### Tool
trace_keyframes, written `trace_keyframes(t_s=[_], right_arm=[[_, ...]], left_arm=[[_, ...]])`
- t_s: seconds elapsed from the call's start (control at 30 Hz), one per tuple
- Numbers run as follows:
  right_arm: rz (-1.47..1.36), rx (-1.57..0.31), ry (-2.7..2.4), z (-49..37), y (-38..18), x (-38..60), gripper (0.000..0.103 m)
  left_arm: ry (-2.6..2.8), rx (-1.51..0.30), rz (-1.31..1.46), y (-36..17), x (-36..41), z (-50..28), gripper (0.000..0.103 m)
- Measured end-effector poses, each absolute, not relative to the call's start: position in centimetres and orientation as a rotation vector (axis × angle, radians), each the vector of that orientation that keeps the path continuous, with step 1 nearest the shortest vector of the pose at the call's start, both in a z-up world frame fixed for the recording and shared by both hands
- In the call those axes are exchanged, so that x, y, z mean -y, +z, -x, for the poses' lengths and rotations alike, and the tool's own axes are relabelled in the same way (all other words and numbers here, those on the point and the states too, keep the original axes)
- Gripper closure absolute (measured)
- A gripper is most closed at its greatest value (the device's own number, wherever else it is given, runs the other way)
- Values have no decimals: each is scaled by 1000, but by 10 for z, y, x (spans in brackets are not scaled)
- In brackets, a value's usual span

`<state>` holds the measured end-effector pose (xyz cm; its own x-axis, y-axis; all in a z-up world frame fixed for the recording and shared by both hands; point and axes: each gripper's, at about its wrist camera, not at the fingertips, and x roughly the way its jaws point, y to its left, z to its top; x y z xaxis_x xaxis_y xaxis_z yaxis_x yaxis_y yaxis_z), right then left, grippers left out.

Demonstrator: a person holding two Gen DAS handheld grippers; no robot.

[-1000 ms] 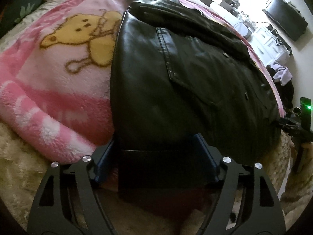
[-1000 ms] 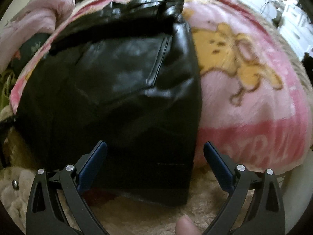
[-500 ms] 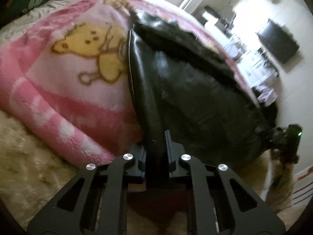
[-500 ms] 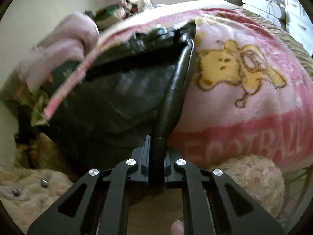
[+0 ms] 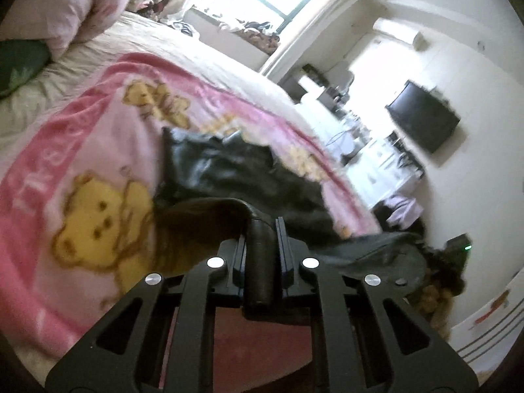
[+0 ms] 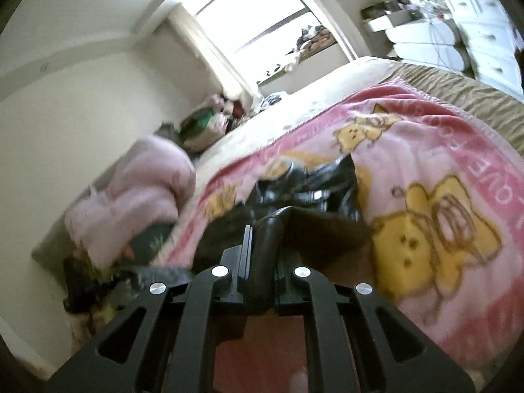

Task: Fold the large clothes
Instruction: 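Lift the held hem and fold it over toward the collar with both tools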

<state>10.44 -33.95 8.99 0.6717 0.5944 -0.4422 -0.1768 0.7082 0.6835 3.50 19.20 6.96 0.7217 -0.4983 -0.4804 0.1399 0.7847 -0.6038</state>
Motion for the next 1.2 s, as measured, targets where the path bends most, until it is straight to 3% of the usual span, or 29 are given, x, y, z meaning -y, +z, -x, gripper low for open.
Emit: trace_keyframes(t_s=[0.4, 0.93, 1.07, 1.13, 1.17, 1.2], right_arm=[[-774, -774, 369, -230, 61, 322, 94], [-750, -964, 154, -310, -28, 306, 88], [-763, -954, 166, -311, -32, 306, 78], [-760, -930, 185, -309, -28, 306, 66], [-753, -901, 185, -307, -23, 307, 51], [-741, -868, 179, -303, -17, 309, 45]], left_arm=[[-354, -713, 644, 71, -205, -148, 90], [-279, -822, 643, 1, -221, -235, 85], [-272, -805, 643, 2, -228, -234, 72], [-257, -759, 623, 14, -235, -227, 57], [-249, -727, 611, 22, -240, -222, 52], [-241, -712, 599, 26, -242, -220, 52]])
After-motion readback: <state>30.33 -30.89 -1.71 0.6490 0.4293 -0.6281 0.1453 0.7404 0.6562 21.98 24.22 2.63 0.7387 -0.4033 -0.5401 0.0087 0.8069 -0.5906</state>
